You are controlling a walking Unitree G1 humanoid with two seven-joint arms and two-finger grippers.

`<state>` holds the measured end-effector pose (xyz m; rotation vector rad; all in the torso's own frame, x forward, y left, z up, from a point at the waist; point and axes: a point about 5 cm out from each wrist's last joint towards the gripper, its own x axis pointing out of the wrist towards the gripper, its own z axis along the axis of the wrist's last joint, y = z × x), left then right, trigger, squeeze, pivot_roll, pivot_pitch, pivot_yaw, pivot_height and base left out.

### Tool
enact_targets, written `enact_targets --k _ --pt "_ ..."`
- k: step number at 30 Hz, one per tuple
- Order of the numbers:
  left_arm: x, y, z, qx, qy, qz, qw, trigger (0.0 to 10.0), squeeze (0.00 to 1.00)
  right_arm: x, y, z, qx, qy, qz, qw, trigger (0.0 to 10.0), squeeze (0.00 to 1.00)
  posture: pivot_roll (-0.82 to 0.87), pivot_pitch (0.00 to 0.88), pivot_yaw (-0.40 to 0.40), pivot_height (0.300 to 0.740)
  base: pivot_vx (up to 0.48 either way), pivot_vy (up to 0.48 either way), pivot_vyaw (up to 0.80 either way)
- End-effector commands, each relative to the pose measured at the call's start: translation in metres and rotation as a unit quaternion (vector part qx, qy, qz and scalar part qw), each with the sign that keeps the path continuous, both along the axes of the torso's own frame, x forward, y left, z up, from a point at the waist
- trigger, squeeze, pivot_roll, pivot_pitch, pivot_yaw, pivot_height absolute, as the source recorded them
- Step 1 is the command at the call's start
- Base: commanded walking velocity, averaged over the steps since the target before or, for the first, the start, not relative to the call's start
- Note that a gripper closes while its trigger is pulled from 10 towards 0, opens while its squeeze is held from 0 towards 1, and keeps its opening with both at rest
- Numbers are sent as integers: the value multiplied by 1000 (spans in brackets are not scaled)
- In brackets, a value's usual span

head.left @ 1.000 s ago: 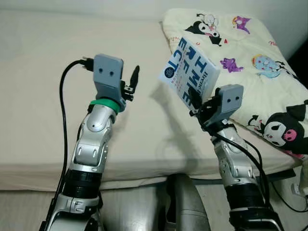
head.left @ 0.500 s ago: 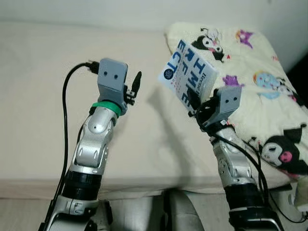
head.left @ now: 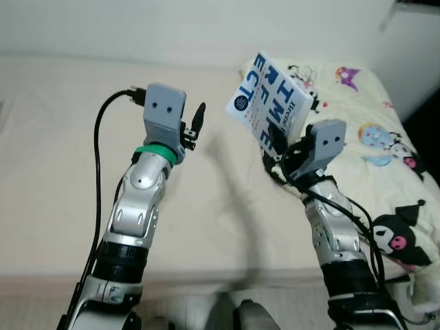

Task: Clean up the room

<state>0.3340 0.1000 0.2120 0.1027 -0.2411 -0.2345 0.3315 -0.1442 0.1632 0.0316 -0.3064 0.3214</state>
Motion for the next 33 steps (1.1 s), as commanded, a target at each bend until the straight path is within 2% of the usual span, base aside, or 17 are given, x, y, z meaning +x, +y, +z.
enact_targets --k 1,23,33 --pt "0 -4 -4 1 9 -10 1000 10000 0 0 -3 4 -1 -14 -8 1000 10000 0 -57 0 -43 736 0 0 0" --pt "-6 -7 -18 37 18 -20 999 10000 0 -5 8 -7 10 4 4 1000 10000 0 -51 0 -31 740 0 0 0" --pt "-9 -8 -21 32 23 -26 999 10000 0 -5 9 -9 10 6 6 1000 10000 0 -46 0 -28 740 0 0 0"
